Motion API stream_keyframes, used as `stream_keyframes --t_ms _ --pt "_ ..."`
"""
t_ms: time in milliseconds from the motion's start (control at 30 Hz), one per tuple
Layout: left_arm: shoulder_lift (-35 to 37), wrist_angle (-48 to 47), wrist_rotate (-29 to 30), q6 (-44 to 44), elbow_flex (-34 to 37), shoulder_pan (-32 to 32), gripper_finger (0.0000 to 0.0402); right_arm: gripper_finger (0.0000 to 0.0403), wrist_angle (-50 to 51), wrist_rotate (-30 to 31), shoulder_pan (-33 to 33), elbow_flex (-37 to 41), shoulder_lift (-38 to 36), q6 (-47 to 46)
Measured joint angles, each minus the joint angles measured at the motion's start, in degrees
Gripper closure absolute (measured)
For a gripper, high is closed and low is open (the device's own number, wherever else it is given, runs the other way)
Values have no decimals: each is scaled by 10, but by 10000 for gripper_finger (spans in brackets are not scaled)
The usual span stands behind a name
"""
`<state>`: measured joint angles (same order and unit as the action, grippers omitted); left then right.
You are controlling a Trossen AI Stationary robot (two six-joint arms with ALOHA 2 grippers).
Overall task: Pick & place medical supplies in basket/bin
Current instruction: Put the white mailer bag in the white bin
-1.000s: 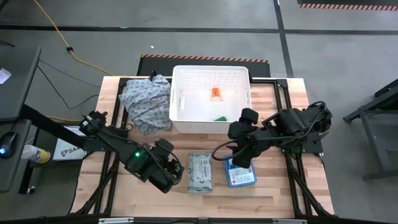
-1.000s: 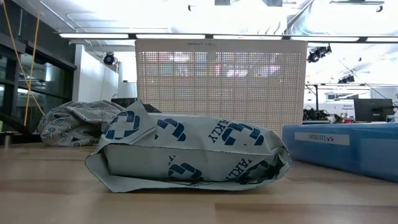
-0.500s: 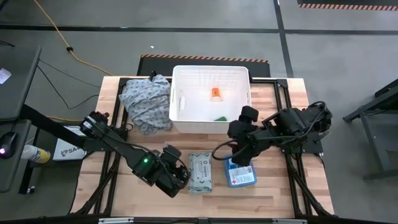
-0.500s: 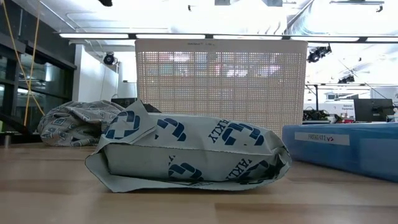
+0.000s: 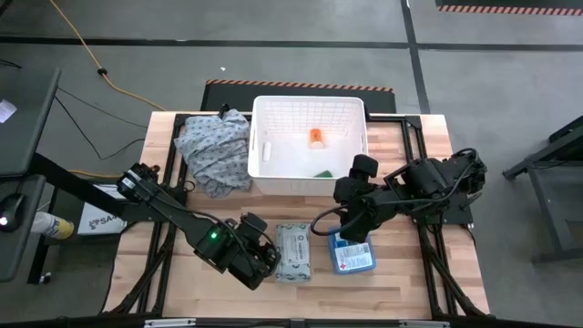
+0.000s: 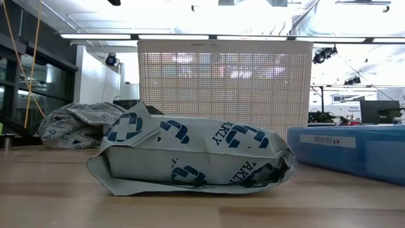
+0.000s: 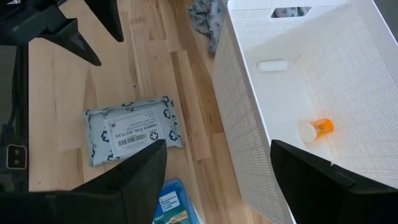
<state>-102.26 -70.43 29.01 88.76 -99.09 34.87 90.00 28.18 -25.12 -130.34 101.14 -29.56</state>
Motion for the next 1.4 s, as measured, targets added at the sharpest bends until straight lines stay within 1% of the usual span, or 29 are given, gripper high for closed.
stream_keyframes --t_ms 67,133,233,333,400,533,667,967,1100,1300,1400 --pt "0 0 0 -1 0 0 105 126 0 0 0 0 0 0" --pt "0 0 0 -7 0 0 93 126 0 0 0 0 0 0" --pt "-3 0 1 -9 0 0 55 126 0 0 0 0 0 0" --pt "-10 -2 24 -6 0 0 16 126 0 0 0 0 0 0" --pt "-16 6 36 -5 -1 0 6 126 0 0 0 0 0 0" --pt "-31 11 39 1 -1 -2 22 126 0 -1 0 0 0 0" --pt "-49 12 29 1 -1 -4 35 126 0 -5 0 0 0 0" --pt "-66 36 28 4 0 -4 39 126 0 -5 0 0 0 0" --pt "-68 32 30 43 0 -5 39 126 0 -5 0 0 0 0" --pt "-68 56 -19 76 33 -23 39 126 0 -5 0 0 0 0" --pt "-68 100 -51 77 60 -34 39 126 0 -5 0 0 0 0"
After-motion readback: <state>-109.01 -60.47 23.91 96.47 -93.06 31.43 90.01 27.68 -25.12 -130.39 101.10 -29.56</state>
